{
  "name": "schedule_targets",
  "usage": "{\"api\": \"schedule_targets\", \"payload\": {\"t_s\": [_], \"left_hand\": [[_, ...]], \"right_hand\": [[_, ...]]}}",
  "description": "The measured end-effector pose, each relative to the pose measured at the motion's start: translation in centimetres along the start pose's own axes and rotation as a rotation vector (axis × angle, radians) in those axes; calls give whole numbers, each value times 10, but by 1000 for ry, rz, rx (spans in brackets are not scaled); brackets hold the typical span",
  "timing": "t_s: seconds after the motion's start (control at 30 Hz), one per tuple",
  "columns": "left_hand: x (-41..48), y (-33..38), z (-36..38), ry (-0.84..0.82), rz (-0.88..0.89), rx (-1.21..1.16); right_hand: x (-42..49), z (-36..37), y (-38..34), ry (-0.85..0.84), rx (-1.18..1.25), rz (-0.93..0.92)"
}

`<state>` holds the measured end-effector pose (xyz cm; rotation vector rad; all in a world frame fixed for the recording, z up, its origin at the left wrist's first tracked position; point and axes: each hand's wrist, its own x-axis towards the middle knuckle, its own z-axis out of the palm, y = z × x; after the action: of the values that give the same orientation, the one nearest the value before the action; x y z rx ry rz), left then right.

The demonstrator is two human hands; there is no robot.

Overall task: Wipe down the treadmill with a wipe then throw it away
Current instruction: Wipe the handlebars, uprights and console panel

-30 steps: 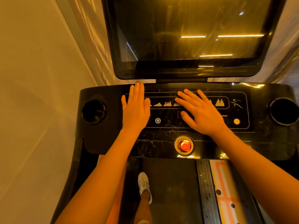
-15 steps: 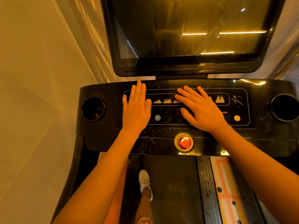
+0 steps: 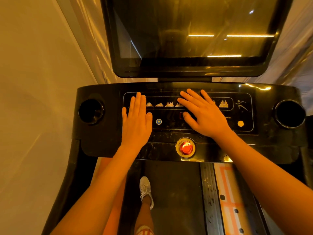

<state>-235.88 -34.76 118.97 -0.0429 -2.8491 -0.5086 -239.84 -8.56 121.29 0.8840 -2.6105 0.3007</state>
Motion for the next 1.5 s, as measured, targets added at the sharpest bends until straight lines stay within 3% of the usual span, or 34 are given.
{"api": "schedule_targets", "payload": {"t_s": [0.17,0.43,0.67,0.9,1.13,1.5], "left_hand": [[-56,-8,12,-20,0,-8],[-16,-4,3,-29,21,52],[-104,-16,23,-55,9,32],[-63,-10,19,-14,6,57],[-134,-14,42,-8,-4,41],[-116,-4,42,5,-23,50]], "right_hand": [[0,1,1,-2,-4,4],[0,0,0,-4,-9,7],[0,1,0,10,-4,2],[1,3,2,5,-5,0],[0,3,1,17,-4,12],[1,2,0,7,-8,10]]}}
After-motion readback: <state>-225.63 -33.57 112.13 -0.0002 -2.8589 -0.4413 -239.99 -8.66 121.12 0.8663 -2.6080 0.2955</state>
